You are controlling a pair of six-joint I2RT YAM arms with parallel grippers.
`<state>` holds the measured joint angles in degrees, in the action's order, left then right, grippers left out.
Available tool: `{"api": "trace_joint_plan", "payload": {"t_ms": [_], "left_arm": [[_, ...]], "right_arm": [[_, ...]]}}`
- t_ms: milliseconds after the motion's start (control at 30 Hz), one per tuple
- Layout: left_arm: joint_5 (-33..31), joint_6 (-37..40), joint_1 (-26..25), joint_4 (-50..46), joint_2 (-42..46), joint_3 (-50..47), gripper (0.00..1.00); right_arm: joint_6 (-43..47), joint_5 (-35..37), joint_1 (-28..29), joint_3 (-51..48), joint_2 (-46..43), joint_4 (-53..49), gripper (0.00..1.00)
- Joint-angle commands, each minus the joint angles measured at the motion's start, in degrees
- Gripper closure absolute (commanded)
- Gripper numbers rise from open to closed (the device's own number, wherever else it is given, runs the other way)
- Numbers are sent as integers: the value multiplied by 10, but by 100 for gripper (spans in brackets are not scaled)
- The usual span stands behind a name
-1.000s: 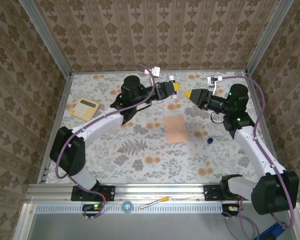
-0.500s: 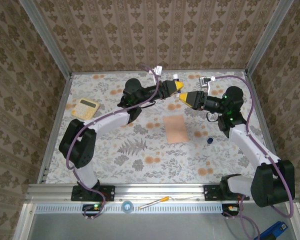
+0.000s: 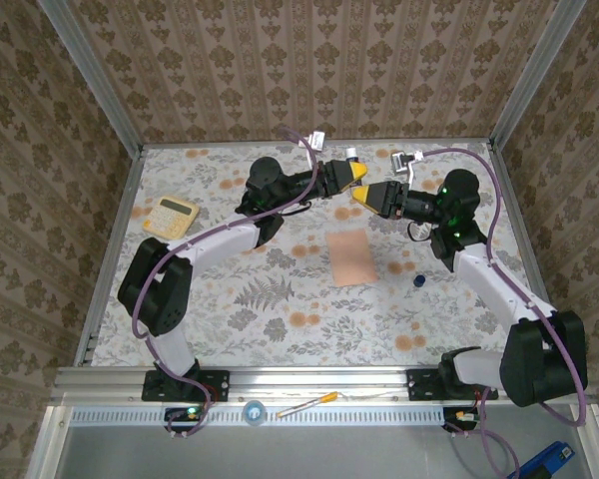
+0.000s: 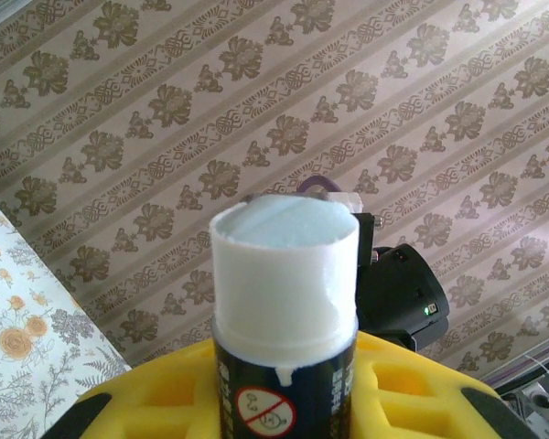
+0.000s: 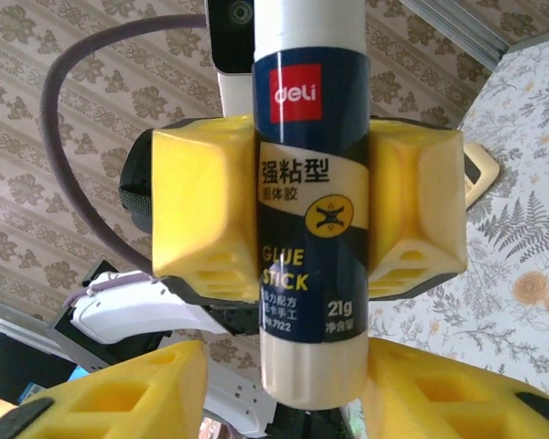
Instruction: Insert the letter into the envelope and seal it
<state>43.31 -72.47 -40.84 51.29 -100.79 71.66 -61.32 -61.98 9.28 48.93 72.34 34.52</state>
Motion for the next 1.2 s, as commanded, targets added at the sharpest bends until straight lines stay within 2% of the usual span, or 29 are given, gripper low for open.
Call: {"api": "trace_joint_plan", "payload": {"t_ms": [0, 167, 533, 933, 1167], "left_arm": [[9, -4, -1, 28, -2, 20, 95], [8, -4, -1, 28, -1, 19, 95], [7, -2, 2, 24, 2, 21, 95], [0, 39, -6, -36, 20, 22, 95], [-38, 57, -22, -87, 27, 25, 95]], "right_arm": [[11, 0, 4, 22, 4, 15, 58], [11, 4, 5, 24, 9, 16, 66], [17, 15, 7, 23, 3, 8, 72], [86, 93, 8, 42, -33, -105, 77], [140, 150, 27, 60, -50, -178, 77]]}}
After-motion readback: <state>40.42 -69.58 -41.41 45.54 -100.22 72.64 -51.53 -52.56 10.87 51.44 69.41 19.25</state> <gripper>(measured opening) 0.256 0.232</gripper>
